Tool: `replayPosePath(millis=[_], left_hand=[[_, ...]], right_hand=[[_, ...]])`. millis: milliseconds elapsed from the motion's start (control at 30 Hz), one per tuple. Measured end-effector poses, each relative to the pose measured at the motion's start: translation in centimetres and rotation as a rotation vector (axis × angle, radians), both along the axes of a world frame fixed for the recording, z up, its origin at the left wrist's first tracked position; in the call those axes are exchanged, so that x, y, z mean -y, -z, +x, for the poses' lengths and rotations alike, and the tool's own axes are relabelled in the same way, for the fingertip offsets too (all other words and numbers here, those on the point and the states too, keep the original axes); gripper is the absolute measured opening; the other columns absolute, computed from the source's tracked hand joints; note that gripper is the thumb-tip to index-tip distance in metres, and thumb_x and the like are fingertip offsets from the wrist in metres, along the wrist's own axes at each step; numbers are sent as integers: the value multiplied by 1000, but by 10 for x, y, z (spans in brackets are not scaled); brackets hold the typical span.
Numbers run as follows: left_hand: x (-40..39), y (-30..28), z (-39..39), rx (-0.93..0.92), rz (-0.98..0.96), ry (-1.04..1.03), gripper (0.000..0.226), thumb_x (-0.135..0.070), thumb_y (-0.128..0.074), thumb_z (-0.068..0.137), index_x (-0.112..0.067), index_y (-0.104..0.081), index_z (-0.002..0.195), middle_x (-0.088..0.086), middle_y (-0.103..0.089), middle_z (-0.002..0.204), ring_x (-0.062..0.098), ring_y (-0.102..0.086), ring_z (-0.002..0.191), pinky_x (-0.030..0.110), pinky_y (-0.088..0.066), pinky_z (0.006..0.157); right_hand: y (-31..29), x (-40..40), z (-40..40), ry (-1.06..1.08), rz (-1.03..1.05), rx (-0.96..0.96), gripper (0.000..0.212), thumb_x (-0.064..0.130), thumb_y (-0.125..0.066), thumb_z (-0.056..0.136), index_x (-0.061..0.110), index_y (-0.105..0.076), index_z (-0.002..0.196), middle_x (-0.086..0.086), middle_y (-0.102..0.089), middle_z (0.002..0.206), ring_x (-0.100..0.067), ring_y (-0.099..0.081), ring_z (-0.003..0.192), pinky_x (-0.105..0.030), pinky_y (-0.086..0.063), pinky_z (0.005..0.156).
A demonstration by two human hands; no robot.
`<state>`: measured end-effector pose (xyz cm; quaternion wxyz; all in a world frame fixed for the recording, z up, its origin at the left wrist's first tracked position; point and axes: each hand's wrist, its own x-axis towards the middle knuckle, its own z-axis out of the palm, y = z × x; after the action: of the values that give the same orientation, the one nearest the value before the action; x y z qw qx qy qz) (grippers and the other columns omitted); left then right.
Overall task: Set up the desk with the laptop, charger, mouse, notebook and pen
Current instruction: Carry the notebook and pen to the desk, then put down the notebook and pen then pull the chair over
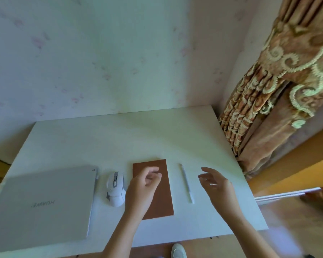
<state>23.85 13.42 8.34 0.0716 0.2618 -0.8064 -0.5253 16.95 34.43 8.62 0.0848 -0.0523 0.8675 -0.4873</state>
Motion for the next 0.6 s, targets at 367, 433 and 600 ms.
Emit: replayPosePath(millis=[367, 433, 600], left_hand=[[12, -70, -1, -104, -82, 226, 23, -48, -60, 73, -38, -65, 93, -28, -67, 83, -3, -63, 75, 35, -53, 77], [17, -79, 0, -125, -108, 275, 20, -46, -62, 75, -37, -65, 93, -30, -66, 84, -5, -62, 76, 33, -53, 76], [25, -91, 13, -157, -187, 458, 11, -33, -67, 85, -39, -62, 93, -36, -61, 90, -10, -60, 79, 22, -49, 69]], right_hand=[[-71, -5, 52, 297, -259, -61, 22, 10, -62, 88, 25, -66, 104, 8, -74, 90, -3, -67, 86, -21, -52, 76], [-81, -1, 68, 362, -266, -86, 22, 8, -62, 88, 22, -67, 105, 7, -74, 91, -3, -67, 86, -19, -53, 76], [-94, 10, 120, 502, -246, -143, 25, 5, -61, 87, 19, -66, 107, 5, -73, 93, -4, -67, 89, -19, -54, 79]])
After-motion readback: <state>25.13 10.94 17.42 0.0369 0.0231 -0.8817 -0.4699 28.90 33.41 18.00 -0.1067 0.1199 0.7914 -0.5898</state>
